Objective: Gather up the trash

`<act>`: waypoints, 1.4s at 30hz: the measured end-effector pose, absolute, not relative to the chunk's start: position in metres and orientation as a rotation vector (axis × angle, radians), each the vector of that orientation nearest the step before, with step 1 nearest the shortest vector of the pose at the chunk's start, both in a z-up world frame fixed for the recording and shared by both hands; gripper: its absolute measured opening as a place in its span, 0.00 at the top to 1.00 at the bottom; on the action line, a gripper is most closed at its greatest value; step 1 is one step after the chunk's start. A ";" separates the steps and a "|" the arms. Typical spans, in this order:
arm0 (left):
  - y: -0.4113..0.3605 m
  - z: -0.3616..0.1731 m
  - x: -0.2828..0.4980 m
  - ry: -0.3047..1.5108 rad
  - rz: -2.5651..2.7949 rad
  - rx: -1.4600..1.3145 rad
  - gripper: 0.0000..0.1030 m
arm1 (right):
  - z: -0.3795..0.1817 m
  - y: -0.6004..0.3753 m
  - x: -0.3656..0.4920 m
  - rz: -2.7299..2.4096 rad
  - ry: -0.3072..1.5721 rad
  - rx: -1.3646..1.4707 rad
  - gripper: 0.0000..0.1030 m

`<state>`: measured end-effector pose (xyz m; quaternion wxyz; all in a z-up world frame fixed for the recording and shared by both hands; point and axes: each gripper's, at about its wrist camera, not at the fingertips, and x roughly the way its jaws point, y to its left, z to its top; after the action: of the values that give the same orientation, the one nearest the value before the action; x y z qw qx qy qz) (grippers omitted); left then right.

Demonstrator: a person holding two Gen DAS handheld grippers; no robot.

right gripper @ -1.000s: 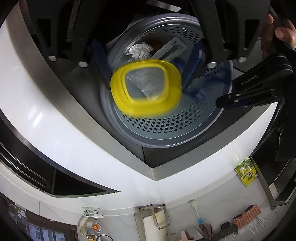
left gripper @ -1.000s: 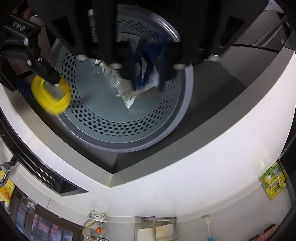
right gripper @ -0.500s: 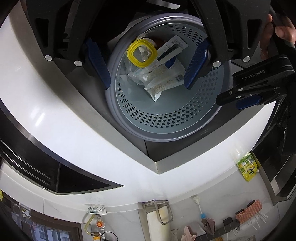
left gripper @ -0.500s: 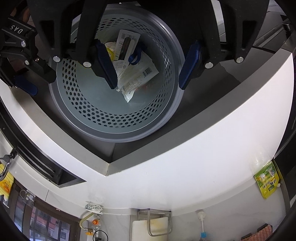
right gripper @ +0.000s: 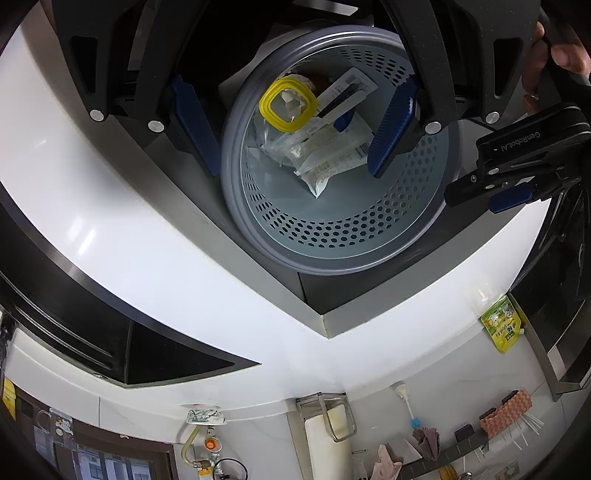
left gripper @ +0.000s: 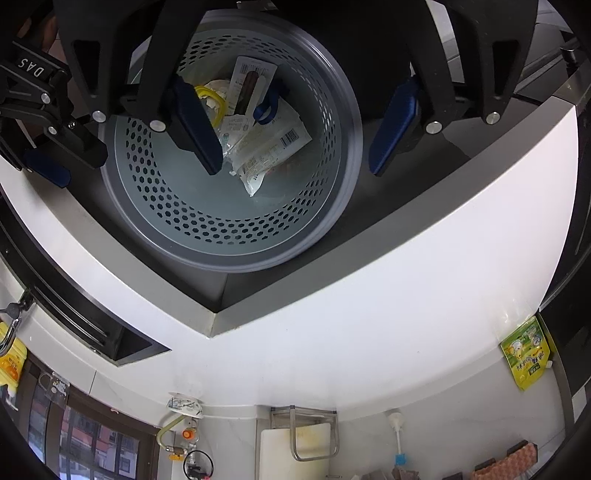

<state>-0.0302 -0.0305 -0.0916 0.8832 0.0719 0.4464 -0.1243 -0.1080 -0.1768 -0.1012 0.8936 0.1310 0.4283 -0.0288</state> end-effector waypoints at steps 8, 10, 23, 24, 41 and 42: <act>-0.029 -0.082 -0.033 0.898 -0.251 0.150 0.12 | -0.097 -0.177 -0.109 -0.064 0.877 0.267 0.24; -0.029 -0.081 -0.033 0.897 -0.248 0.150 0.11 | -0.096 -0.178 -0.110 -0.065 0.875 0.268 0.24; -0.028 -0.078 -0.033 0.891 -0.223 0.155 0.07 | -0.094 -0.179 -0.110 -0.068 0.871 0.265 0.24; -0.028 -0.078 -0.033 0.893 -0.221 0.156 0.07 | -0.094 -0.179 -0.110 -0.068 0.871 0.265 0.24; -0.028 -0.082 -0.031 0.912 -0.212 0.158 0.07 | -0.094 -0.179 -0.110 -0.071 0.870 0.263 0.24; -0.028 -0.082 -0.031 0.912 -0.210 0.156 0.07 | -0.094 -0.179 -0.110 -0.071 0.869 0.262 0.24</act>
<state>-0.0308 -0.0278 -0.0821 0.8895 0.0753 0.4393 -0.1012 -0.1099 -0.1791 -0.0941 0.8981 0.1266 0.4197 -0.0345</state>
